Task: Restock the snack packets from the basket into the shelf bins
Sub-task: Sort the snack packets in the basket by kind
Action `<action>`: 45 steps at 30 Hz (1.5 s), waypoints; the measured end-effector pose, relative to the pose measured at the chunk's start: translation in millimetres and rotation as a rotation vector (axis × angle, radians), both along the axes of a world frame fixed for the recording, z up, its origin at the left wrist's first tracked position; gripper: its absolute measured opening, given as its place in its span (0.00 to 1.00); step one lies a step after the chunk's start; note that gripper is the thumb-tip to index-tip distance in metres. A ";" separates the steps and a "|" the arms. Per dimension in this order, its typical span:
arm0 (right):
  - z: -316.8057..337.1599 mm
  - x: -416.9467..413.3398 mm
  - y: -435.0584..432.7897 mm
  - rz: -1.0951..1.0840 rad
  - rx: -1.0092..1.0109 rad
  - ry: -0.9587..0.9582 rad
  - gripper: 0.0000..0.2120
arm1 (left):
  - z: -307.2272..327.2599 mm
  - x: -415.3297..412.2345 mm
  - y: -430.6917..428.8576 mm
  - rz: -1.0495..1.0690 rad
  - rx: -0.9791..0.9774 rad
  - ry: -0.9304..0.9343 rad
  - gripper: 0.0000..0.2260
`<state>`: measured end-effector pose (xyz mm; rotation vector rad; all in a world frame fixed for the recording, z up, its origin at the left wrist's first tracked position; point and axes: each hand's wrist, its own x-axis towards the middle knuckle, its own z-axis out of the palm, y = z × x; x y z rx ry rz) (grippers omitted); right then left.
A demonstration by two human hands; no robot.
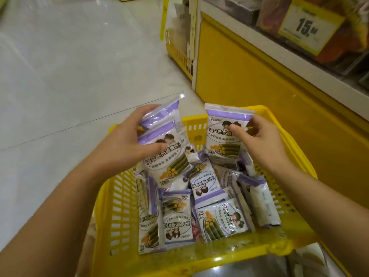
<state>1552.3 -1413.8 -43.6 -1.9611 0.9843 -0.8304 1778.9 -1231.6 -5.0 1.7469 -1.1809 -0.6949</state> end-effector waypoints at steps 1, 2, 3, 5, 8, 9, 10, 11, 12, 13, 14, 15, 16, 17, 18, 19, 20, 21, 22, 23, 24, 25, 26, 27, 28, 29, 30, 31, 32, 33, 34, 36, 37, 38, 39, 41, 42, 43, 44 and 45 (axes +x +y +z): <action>0.8 4.9 0.8 0.002 0.004 -0.022 0.11 | 6.3 7.8 3.9 0.016 -0.018 -0.008 0.32; 1.4 10.4 1.7 0.004 0.010 -0.035 0.10 | 10.7 15.8 8.0 0.035 -0.029 -0.020 0.32; 1.7 16.7 2.2 0.009 0.019 -0.032 0.09 | 12.9 23.3 11.8 0.053 -0.032 -0.029 0.32; 0.5 30.2 1.7 0.051 0.023 0.013 0.07 | 11.7 34.7 17.6 0.077 -0.007 -0.048 0.33; -6.8 48.0 -2.2 0.139 -0.007 0.158 0.10 | -6.2 39.0 17.6 0.070 0.119 -0.143 0.34; -10.2 52.0 -3.6 0.134 -0.021 0.215 0.12 | -14.7 36.3 16.0 0.058 0.148 -0.177 0.33; -13.1 54.7 -4.7 0.113 -0.033 0.263 0.14 | -22.3 32.8 14.7 0.062 0.168 -0.221 0.33; -15.6 56.3 -5.2 0.089 -0.047 0.291 0.15 | -29.2 29.7 13.0 0.092 0.175 -0.310 0.31; -17.7 56.9 -4.8 0.073 -0.065 0.299 0.15 | -34.5 28.1 11.3 0.145 0.171 -0.461 0.30; -19.6 57.2 -3.9 0.071 -0.091 0.297 0.14 | -38.3 27.6 10.3 0.207 0.158 -0.646 0.28; -20.9 56.8 -2.3 0.081 -0.124 0.292 0.12 | -40.5 27.7 9.8 0.264 0.143 -0.808 0.27; -21.8 55.5 -0.3 0.101 -0.153 0.285 0.11 | -42.9 27.1 8.9 0.300 0.137 -0.911 0.26; -22.3 53.3 2.2 0.122 -0.171 0.275 0.09 | -45.5 24.9 7.9 0.307 0.129 -0.963 0.25; -22.4 49.8 5.3 0.137 -0.181 0.264 0.07 | -48.3 20.1 7.0 0.289 0.114 -0.993 0.24; -22.1 45.1 8.6 0.151 -0.183 0.250 0.05 | -52.0 14.1 6.5 0.256 0.095 -1.017 0.23; -21.6 39.1 11.6 0.167 -0.171 0.236 0.04 | -56.1 6.6 6.4 0.217 0.078 -1.045 0.22; -21.1 31.7 14.0 0.192 -0.141 0.229 0.03 | -59.9 -1.0 6.9 0.180 0.068 -1.077 0.22; -21.1 23.2 15.2 0.229 -0.106 0.238 0.03 | -63.4 -7.6 7.8 0.156 0.069 -1.099 0.21; -21.4 14.2 15.3 0.274 -0.077 0.275 0.03 | -65.7 -13.0 8.7 0.147 0.069 -1.108 0.20; -22.0 5.0 14.3 0.327 -0.056 0.341 0.03 | -67.0 -17.5 9.4 0.150 0.053 -1.110 0.18; -23.1 -4.1 12.5 0.383 -0.039 0.438 0.02 | -67.1 -22.0 9.3 0.152 0.019 -1.114 0.16; -24.6 -12.5 10.4 0.434 -0.028 0.541 0.01 | -66.5 -27.7 7.6 0.140 -0.025 -1.121 0.14; -26.1 -19.8 8.7 0.470 -0.031 0.630 0.02 | -65.7 -33.8 4.7 0.101 -0.077 -1.118 0.12; -28.0 -26.0 6.9 0.493 -0.038 0.695 0.04 | -64.6 -40.4 0.2 0.032 -0.121 -1.090 0.11; -29.4 -31.0 5.7 0.509 -0.038 0.743 0.05 | -63.4 -48.7 -4.6 -0.064 -0.135 -1.031 0.11; -30.9 -34.8 4.3 0.527 -0.030 0.790 0.07 | -63.0 -58.6 -9.2 -0.182 -0.095 -0.951 0.12; -32.4 -38.0 3.0 0.547 -0.019 0.851 0.09 | -64.3 -69.4 -13.7 -0.298 -0.008 -0.872 0.13; -34.4 -41.2 1.3 0.561 -0.014 0.921 0.11 | -69.3 -79.9 -17.7 -0.386 0.091 -0.805 0.15; -36.2 -44.9 -0.8 0.564 -0.022 0.996 0.12 | -76.3 -89.2 -22.1 -0.444 0.162 -0.756 0.16; -37.7 -49.3 -3.4 0.556 -0.048 1.058 0.14 | -84.0 -97.9 -26.8 -0.496 0.209 -0.720 0.16; -38.8 -53.8 -5.5 0.540 -0.080 1.104 0.15 | -90.6 -105.8 -31.9 -0.534 0.227 -0.683 0.16; -41.9 -61.3 -8.6 0.507 -0.093 1.140 0.16 | -100.9 -118.4 -43.9 -0.581 0.267 -0.651 0.17; -44.4 -63.7 -9.1 0.490 -0.075 1.144 0.16 | -106.8 -122.7 -50.3 -0.608 0.317 -0.661 0.18; -46.8 -65.3 -8.3 0.469 -0.051 1.156 0.18 | -112.7 -127.1 -55.4 -0.637 0.380 -0.679 0.20; -49.9 -66.1 -7.0 0.447 -0.032 1.178 0.19 | -118.6 -131.5 -59.0 -0.662 0.440 -0.704 0.23; -57.0 -66.6 -4.3 0.417 -0.026 1.231 0.21 | -129.8 -138.9 -62.5 -0.683 0.502 -0.748 0.29; -59.9 -66.2 -3.6 0.402 -0.034 1.249 0.22 | -135.1 -141.6 -63.4 -0.678 0.516 -0.758 0.32; -62.3 -65.7 -3.4 0.384 -0.039 1.259 0.24 | -140.5 -143.6 -64.0 -0.669 0.532 -0.762 0.34; -64.5 -64.7 -3.6 0.365 -0.040 1.265 0.26 | -145.2 -145.1 -64.4 -0.659 0.552 -0.766 0.37; -67.0 -63.6 -4.1 0.350 -0.040 1.271 0.28 | -148.6 -146.3 -64.8 -0.648 0.571 -0.766 0.39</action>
